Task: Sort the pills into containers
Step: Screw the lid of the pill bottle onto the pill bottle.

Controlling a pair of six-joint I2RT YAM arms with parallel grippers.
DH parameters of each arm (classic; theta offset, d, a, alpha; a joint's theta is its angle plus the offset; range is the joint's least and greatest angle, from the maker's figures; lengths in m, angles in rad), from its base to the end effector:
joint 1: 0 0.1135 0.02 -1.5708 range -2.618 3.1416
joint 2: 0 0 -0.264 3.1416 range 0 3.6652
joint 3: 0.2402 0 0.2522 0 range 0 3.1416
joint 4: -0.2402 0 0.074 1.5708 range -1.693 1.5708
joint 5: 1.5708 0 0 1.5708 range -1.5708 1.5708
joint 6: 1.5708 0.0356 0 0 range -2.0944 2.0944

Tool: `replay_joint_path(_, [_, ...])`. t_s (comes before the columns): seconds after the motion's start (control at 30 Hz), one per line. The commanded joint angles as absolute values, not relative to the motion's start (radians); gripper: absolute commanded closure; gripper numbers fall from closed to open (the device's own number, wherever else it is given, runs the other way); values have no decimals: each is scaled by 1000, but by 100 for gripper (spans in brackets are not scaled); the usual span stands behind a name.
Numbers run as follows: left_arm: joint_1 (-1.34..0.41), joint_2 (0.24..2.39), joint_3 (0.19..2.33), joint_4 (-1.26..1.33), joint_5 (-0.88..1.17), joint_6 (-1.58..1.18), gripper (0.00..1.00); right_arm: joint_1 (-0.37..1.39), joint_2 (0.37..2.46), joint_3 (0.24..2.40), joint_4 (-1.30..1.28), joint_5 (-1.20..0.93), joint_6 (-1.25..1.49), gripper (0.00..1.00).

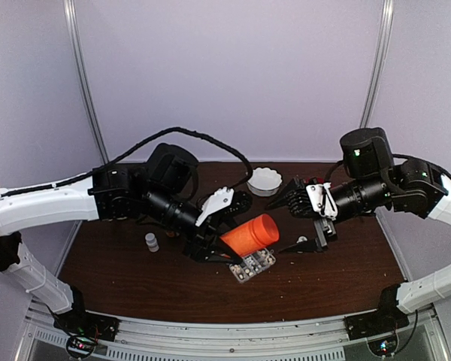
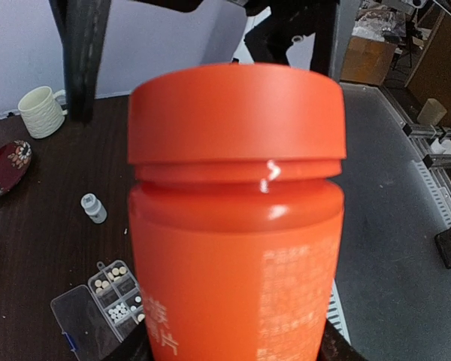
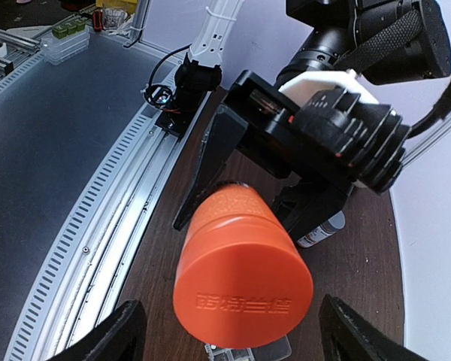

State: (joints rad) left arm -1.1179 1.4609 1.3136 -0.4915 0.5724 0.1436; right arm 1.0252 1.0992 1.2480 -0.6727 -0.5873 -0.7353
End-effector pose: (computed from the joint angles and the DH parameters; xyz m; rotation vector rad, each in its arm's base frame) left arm 0.1251 -0.3012 0.3373 1.6442 1.6697 -1.1486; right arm 0.0989 0.2010 0.3925 -1.8185 1.0358 0.7888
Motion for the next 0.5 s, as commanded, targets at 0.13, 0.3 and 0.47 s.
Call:
replay_joint_path(0.13, [-1111,1469,1359,-462,605,130,100,1041,1134,1294,-689,-597,-745,23])
replay_joint_path(0.3, [-1112,1477,1362,-462,609,129,100,1045,1124,1273,-649,-589,-730,19])
replay_joint_path(0.47, [-1112,1485,1367,-463,620,129,100,1045,1105,1257,-619,-580,-727,16])
